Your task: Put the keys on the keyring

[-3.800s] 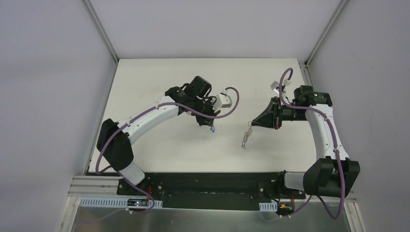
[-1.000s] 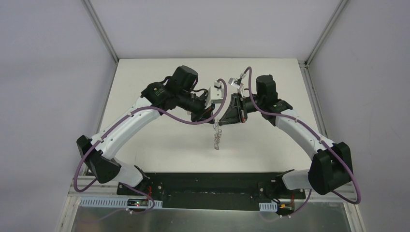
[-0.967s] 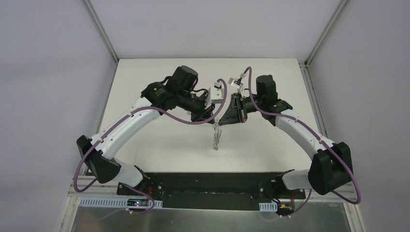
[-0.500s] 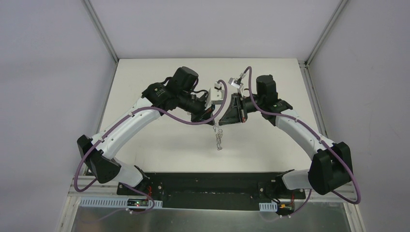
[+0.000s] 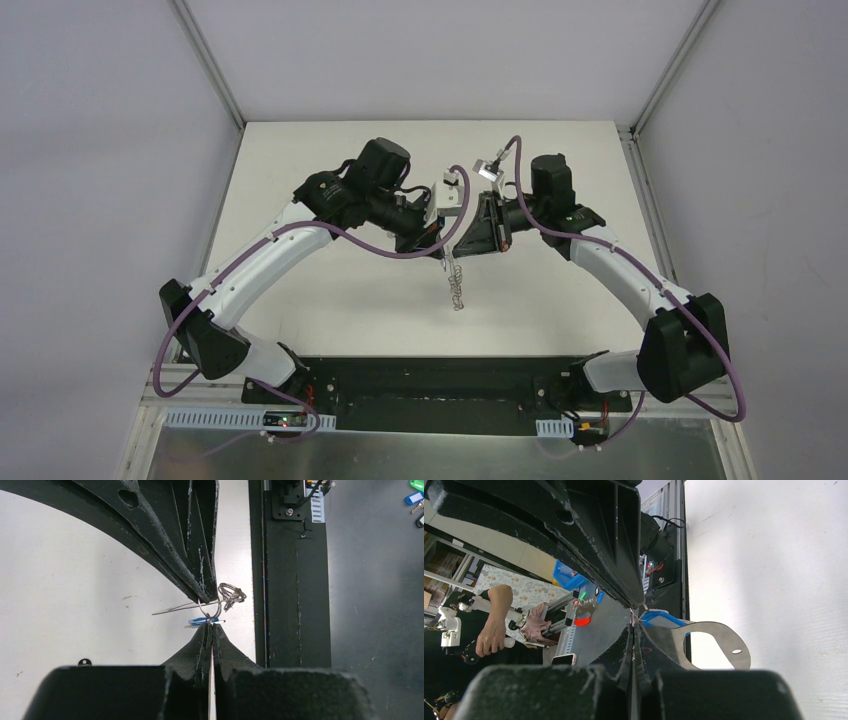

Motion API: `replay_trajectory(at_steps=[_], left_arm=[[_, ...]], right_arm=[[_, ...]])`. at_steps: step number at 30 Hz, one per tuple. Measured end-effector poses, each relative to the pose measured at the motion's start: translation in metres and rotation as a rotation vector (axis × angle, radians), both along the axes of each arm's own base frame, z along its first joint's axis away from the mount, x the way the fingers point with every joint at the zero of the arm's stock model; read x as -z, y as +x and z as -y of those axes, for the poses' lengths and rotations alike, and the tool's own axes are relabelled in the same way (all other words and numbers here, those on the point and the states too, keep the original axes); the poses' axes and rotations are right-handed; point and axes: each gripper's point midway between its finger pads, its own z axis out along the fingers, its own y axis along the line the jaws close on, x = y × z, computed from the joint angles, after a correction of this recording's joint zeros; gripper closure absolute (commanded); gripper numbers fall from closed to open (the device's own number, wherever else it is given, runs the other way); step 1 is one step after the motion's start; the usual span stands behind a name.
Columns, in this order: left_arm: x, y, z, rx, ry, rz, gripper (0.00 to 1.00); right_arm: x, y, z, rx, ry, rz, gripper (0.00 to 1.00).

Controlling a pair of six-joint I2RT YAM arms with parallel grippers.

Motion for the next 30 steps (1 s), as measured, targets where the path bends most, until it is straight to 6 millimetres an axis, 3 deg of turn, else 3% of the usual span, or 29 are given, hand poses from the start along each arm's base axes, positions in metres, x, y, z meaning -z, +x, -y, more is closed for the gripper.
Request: replay_trajectory(at_steps=[21, 30], left_arm=[[0.003, 0.005, 0.000, -0.022, -0.001, 0.000, 1.00], [0.002, 0.018, 0.004, -0.105, -0.016, -0.012, 1.00]], right_arm=[[0.003, 0.018, -0.004, 0.094, -0.007, -0.025, 1.00], [0.003, 0.034, 0.001, 0.189, 0.013, -0.060, 1.00]])
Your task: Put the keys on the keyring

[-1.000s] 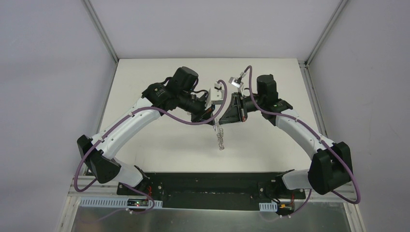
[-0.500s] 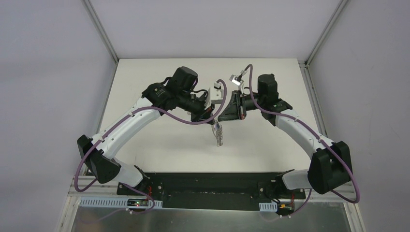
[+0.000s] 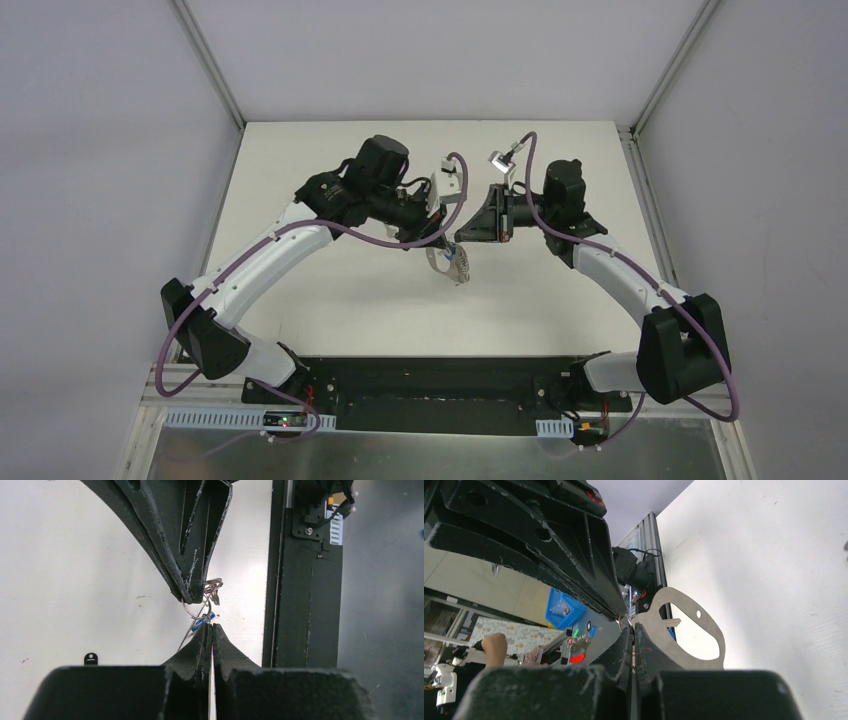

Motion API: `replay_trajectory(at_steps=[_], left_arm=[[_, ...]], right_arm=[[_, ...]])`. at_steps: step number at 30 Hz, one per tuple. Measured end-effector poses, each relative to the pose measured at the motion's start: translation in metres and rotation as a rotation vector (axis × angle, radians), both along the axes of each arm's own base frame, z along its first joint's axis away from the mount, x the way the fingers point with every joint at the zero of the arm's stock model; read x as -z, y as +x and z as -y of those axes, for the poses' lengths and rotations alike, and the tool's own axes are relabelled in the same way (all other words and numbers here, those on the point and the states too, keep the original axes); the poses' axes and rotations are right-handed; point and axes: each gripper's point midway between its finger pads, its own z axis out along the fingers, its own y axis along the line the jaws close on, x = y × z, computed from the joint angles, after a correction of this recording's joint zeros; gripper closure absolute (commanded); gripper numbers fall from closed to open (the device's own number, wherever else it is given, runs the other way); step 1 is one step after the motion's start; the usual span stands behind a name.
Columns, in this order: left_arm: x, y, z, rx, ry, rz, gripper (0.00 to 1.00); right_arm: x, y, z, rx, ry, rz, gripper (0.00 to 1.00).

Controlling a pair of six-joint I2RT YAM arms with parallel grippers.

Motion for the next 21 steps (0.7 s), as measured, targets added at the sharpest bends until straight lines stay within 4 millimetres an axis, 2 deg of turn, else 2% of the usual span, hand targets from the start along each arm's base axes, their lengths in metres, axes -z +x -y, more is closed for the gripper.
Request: replay_trajectory(at_steps=[7, 13, 21], left_arm=[[-0.004, 0.012, 0.004, -0.058, -0.025, -0.002, 1.00], [0.003, 0.020, 0.009, -0.086, -0.020, -0.032, 1.00], [0.014, 0.027, 0.009, -0.137, -0.007, -0.124, 0.92]], right_arm=[[-0.007, 0.012, 0.005, 0.065, 0.030, -0.022, 1.00], [-0.015, 0.017, 0.004, 0.087, 0.050, -0.025, 1.00], [-0.014, 0.023, 0.004, 0.122, 0.064, -0.008, 1.00]])
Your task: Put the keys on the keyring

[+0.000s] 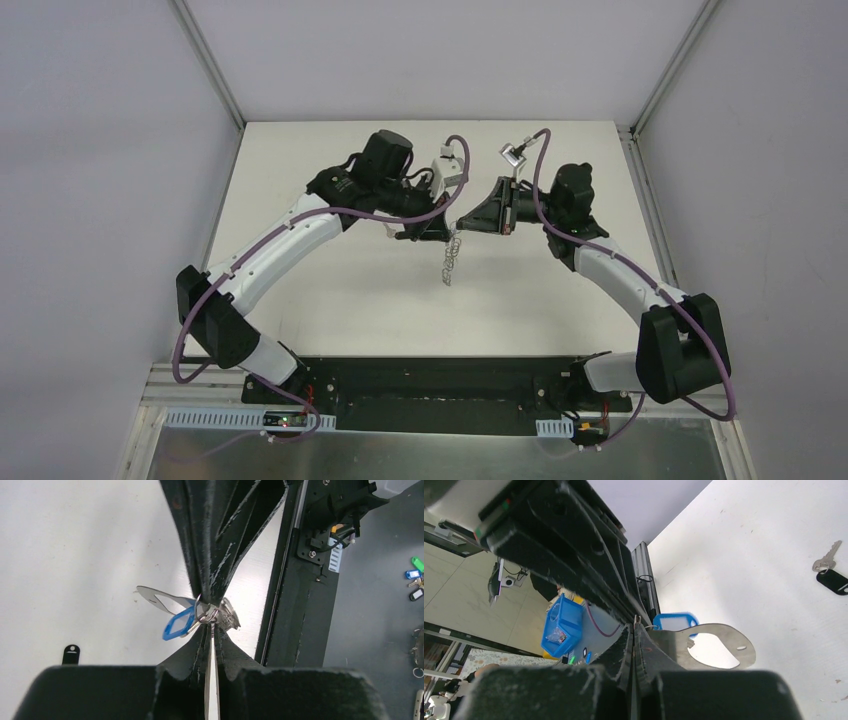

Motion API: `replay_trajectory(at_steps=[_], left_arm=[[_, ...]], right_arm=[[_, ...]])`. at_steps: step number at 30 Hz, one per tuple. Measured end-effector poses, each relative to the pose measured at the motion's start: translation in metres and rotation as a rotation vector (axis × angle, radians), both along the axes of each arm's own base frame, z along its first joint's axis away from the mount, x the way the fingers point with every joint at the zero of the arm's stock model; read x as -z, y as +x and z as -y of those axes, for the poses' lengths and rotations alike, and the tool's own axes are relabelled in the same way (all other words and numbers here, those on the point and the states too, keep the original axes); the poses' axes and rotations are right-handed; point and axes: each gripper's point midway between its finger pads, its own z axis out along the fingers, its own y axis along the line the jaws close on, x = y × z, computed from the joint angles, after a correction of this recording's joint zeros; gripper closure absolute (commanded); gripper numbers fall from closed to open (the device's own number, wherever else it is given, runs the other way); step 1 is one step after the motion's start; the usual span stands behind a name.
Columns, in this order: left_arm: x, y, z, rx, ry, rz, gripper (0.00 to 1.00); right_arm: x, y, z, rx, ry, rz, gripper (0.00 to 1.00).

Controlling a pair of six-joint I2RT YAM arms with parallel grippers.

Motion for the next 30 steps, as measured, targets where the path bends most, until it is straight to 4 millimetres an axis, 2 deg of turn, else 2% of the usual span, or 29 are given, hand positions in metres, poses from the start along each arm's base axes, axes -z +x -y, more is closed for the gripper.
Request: replay_trajectory(at_steps=[4, 8, 14, 19, 24, 30], left_arm=[[-0.004, 0.008, -0.004, -0.029, -0.022, -0.023, 0.87], [-0.007, 0.010, -0.006, -0.034, -0.043, -0.039, 0.76], [-0.016, 0.010, -0.004, -0.034, -0.094, -0.084, 0.69], [-0.025, 0.014, -0.001, -0.043, -0.149, -0.129, 0.68], [-0.025, 0.018, 0.005, -0.043, -0.179, -0.185, 0.68], [-0.028, 0.016, 0.010, -0.033, -0.202, -0.222, 0.77]], right_arm=[[0.005, 0.002, 0.002, 0.015, -0.004, -0.007, 1.00], [0.007, 0.005, 0.005, 0.025, -0.006, -0.001, 1.00], [0.001, 0.004, 0.006, 0.015, 0.012, 0.038, 1.00], [-0.007, 0.002, 0.006, 0.001, 0.037, 0.073, 1.00], [-0.005, -0.001, 0.006, -0.012, 0.042, 0.074, 1.00], [-0.006, -0.002, 0.007, -0.014, 0.046, 0.073, 1.00]])
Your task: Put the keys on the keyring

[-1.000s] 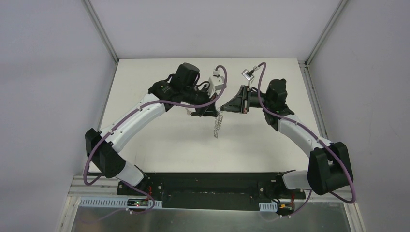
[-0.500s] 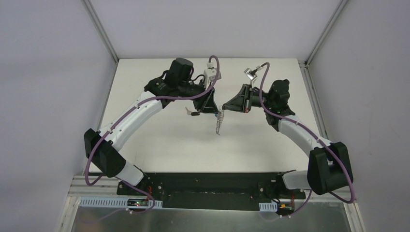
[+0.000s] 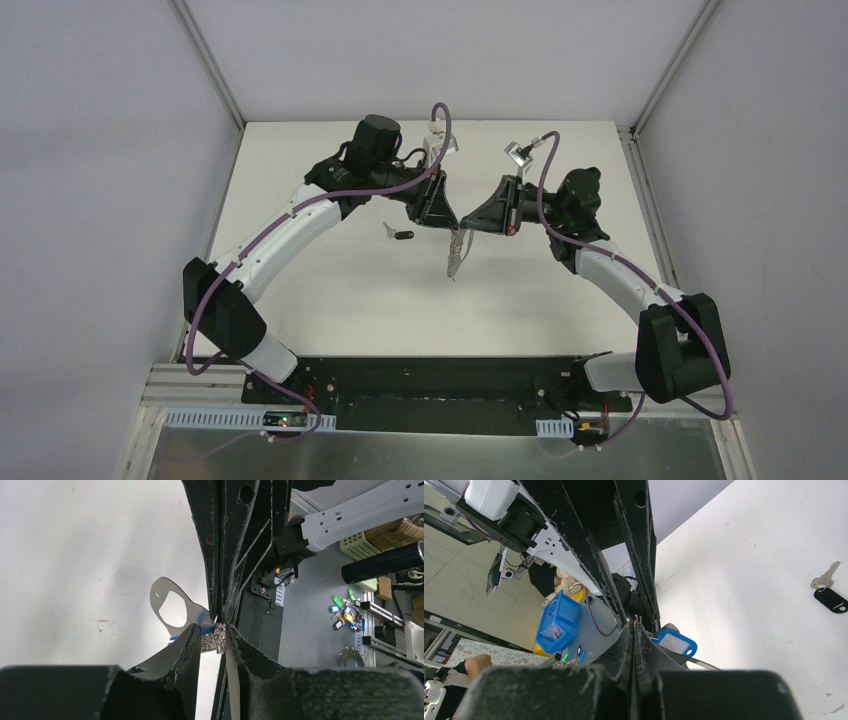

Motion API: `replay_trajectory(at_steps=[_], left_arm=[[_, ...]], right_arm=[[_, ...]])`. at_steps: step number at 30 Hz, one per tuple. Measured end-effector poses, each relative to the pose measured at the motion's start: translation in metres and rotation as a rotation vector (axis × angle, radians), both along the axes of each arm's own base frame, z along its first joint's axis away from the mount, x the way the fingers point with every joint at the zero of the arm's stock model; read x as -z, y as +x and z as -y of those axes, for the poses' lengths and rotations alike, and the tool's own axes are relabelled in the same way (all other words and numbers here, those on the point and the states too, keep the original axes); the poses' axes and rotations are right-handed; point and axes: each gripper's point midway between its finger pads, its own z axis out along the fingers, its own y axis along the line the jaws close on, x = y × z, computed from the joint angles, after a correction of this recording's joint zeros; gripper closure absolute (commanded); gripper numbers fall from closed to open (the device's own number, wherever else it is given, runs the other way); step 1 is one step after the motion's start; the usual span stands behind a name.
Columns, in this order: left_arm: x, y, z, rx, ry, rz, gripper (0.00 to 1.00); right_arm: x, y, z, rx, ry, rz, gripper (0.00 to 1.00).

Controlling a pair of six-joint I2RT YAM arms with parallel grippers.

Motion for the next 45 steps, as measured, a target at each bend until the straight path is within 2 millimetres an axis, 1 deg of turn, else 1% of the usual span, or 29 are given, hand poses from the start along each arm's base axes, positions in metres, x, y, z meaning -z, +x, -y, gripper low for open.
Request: replay_trajectory(at_steps=[6, 14, 18, 20, 29, 34, 36, 39, 42, 45], left_arm=[[-0.005, -0.003, 0.002, 0.015, -0.024, -0.017, 0.83], [-0.003, -0.004, 0.003, 0.014, -0.027, -0.036, 0.86], [-0.004, -0.005, 0.004, 0.018, -0.034, -0.041, 0.93], [-0.004, -0.005, 0.005, 0.019, -0.038, -0.050, 0.99], [0.002, -0.001, 0.005, 0.012, -0.017, -0.091, 1.00], [0.001, 0.003, 0.002, 0.007, 0.081, -0.066, 1.00], [0.001, 0.001, -0.003, 0.005, 0.133, -0.034, 1.00], [-0.002, 0.000, -0.011, 0.004, 0.203, 0.017, 1.00], [-0.005, -0.006, -0.013, 0.017, 0.265, 0.070, 1.00], [-0.002, -0.016, -0.013, 0.045, 0.316, 0.099, 1.00]], right_arm=[[-0.001, 0.001, 0.001, 0.003, 0.003, 0.003, 1.00], [-0.001, 0.002, 0.002, 0.010, 0.003, 0.001, 1.00], [0.000, 0.003, 0.003, 0.011, 0.004, 0.001, 1.00], [0.000, 0.003, 0.003, 0.012, 0.004, 0.000, 1.00], [0.004, 0.003, 0.004, 0.016, 0.001, 0.010, 1.00], [0.007, 0.001, 0.006, 0.013, -0.014, 0.075, 0.83], [0.009, -0.002, 0.007, 0.003, -0.025, 0.100, 0.78], [0.014, -0.005, 0.008, -0.007, -0.046, 0.118, 0.67], [0.016, -0.006, 0.008, -0.018, -0.066, 0.131, 0.57], [0.013, -0.008, 0.006, -0.028, -0.078, 0.161, 0.51]])
